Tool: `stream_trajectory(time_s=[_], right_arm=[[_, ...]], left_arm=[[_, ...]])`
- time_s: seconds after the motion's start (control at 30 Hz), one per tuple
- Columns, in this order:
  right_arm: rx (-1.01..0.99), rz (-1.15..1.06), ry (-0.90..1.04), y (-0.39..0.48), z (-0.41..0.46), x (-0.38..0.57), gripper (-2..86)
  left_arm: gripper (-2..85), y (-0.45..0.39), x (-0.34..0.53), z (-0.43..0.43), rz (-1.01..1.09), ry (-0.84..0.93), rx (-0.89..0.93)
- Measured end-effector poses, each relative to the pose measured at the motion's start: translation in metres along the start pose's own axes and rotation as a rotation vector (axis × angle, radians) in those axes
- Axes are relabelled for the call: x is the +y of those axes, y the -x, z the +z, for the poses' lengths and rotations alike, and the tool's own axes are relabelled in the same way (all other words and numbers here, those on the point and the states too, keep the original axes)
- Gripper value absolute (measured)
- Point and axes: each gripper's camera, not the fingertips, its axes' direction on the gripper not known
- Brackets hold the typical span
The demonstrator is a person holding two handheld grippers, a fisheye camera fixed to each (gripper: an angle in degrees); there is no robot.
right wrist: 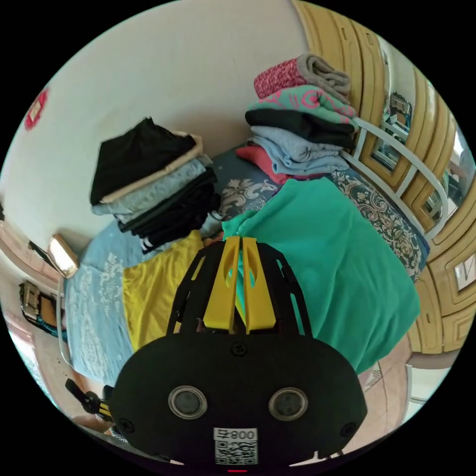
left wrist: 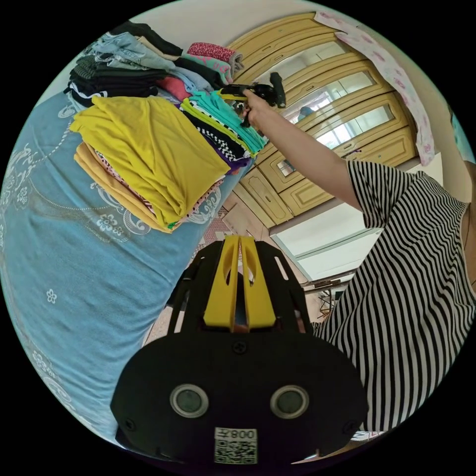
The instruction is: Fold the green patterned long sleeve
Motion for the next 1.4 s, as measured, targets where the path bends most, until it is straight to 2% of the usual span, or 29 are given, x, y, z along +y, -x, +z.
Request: stream_trajectory(time_s=[0.27,0.57,0.83,1.03,1.1,1.17,1.27,1.33,1.4], right_arm=[[-0.238,-0.094,-0.239,0.043,-0.159,-0.004,0.3],[-0.464,-0.319,-0.439,0.175,-0.329,-0.038,0.3],[-0.701,-0.558,-0.565,0.311,-0.465,-0.027,0.2],[-0.856,-0.685,-0.590,0.378,-0.518,0.003,0.1],[-0.872,-0.695,-0.574,0.394,-0.518,0.010,0.1],[-0.871,-0.691,-0.544,0.411,-0.507,0.014,0.1],[-0.918,-0.669,-0.457,0.438,-0.473,0.009,0.1],[-0.961,-0.654,-0.396,0.460,-0.444,0.004,0.2],[-0.978,-0.659,-0.352,0.475,-0.427,0.004,0.2]], left_arm=[[0.4,-0.029,0.029,-0.048,-0.004,-0.101,0.058],[1.2,-0.085,0.082,-0.128,0.021,-0.246,-0.009],[2.8,-0.137,0.142,-0.254,0.062,-0.561,-0.177],[3.7,-0.176,0.201,-0.339,0.112,-0.853,-0.262],[3.7,-0.181,0.217,-0.351,0.105,-0.893,-0.289],[3.6,-0.179,0.224,-0.350,0.091,-0.857,-0.261],[2.4,-0.169,0.225,-0.316,0.066,-0.694,-0.115],[1.3,-0.176,0.224,-0.262,0.067,-0.509,0.003],[0.9,-0.191,0.231,-0.224,0.095,-0.414,0.056]])
